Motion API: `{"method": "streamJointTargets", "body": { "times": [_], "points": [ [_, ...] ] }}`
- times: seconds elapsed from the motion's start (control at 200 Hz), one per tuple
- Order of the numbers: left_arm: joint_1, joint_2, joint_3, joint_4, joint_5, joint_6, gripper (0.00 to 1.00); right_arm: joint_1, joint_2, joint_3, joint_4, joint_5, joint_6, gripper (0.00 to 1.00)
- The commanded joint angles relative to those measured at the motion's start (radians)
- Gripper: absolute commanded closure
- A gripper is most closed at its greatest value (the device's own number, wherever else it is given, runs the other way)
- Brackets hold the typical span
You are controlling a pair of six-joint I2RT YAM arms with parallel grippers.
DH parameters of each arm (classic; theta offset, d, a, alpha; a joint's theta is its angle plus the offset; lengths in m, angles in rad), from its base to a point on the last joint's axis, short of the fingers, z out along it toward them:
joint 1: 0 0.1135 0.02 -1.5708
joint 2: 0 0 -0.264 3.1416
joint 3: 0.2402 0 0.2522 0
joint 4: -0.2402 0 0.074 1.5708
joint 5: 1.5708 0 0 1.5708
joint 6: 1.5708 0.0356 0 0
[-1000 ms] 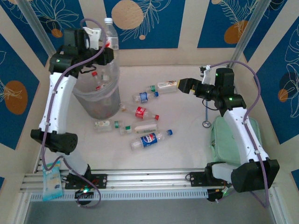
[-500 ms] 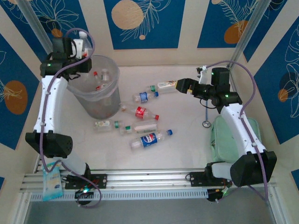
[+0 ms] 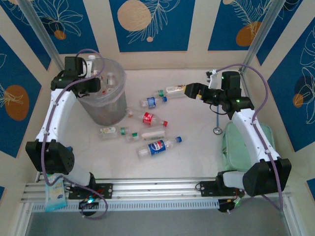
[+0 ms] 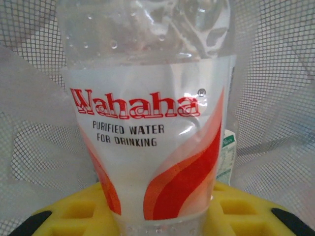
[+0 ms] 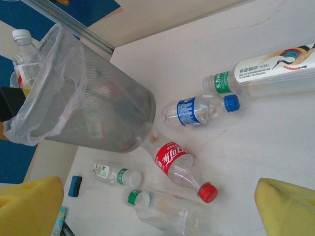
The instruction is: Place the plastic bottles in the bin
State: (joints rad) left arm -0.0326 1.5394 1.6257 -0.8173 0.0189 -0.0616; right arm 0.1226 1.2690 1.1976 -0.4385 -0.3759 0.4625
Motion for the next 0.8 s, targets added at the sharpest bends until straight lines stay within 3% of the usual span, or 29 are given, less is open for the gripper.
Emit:
{"method": "streamJointTargets", "body": {
  "times": [0.0, 0.16, 0.295, 0.405, 0.795],
  "points": [
    [0.008, -0.029, 0.019, -0.014, 0.045, -0.005, 0.59, 0.011, 0.017, 0.031, -0.019, 0.004, -0.015, 0.00],
    [0.008, -0.006, 0.145, -0.080, 0.095, 0.006, 0.25, 0.015, 0.027, 0.042, -0.028, 0.008, -0.018, 0.00],
    [0.008, 0.021, 0.219, -0.113, 0.082, 0.030, 0.18, 0.024, 0.035, 0.051, -0.036, 0.010, -0.019, 0.00],
    [0.009, 0.054, 0.254, -0.124, 0.050, 0.048, 0.21, 0.031, 0.042, 0.065, -0.056, 0.022, -0.031, 0.00],
    [0.007, 0.145, 0.186, -0.067, 0.058, 0.046, 0.57, 0.040, 0.044, 0.066, -0.080, 0.048, -0.038, 0.00]
  ]
}}
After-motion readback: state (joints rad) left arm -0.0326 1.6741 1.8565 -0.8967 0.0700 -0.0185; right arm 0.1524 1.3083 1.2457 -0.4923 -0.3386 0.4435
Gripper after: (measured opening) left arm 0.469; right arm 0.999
